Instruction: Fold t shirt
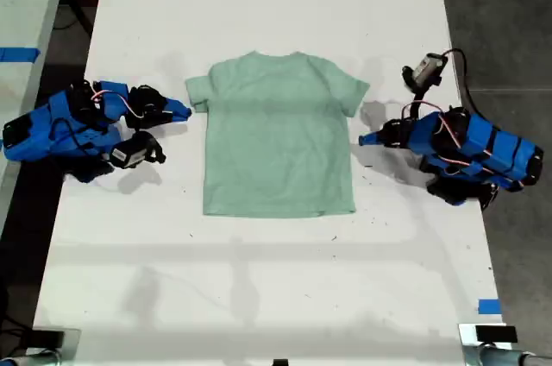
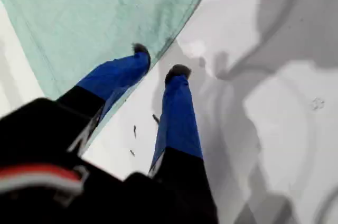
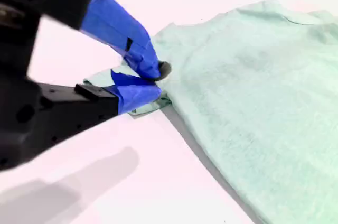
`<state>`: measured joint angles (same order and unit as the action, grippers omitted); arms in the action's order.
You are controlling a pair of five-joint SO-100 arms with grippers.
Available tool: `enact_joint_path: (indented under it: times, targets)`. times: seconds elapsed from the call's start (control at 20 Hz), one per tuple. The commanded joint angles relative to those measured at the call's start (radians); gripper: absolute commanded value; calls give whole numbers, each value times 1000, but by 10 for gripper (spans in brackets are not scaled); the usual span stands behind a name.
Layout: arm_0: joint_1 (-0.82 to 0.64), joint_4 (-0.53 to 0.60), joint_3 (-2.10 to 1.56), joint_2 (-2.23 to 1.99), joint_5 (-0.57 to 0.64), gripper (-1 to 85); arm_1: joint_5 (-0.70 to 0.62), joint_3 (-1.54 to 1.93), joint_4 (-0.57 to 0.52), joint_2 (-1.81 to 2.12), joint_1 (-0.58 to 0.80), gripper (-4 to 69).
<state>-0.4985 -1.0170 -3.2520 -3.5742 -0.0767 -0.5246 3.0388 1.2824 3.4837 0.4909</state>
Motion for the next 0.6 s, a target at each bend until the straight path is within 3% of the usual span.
enact_joint_path:
  times: [0.0, 0.25, 0.55]
  targets:
    - [5, 14, -41, -8, -14, -2, -37, -161, -104, -236, 92, 169]
    - [23, 12, -41, -8, -18, -3, -123, -531, -321, -992, 364, 282]
    - [28, 12, -41, -8, -8, -3, -198, -942, -393, -1483, 528, 285]
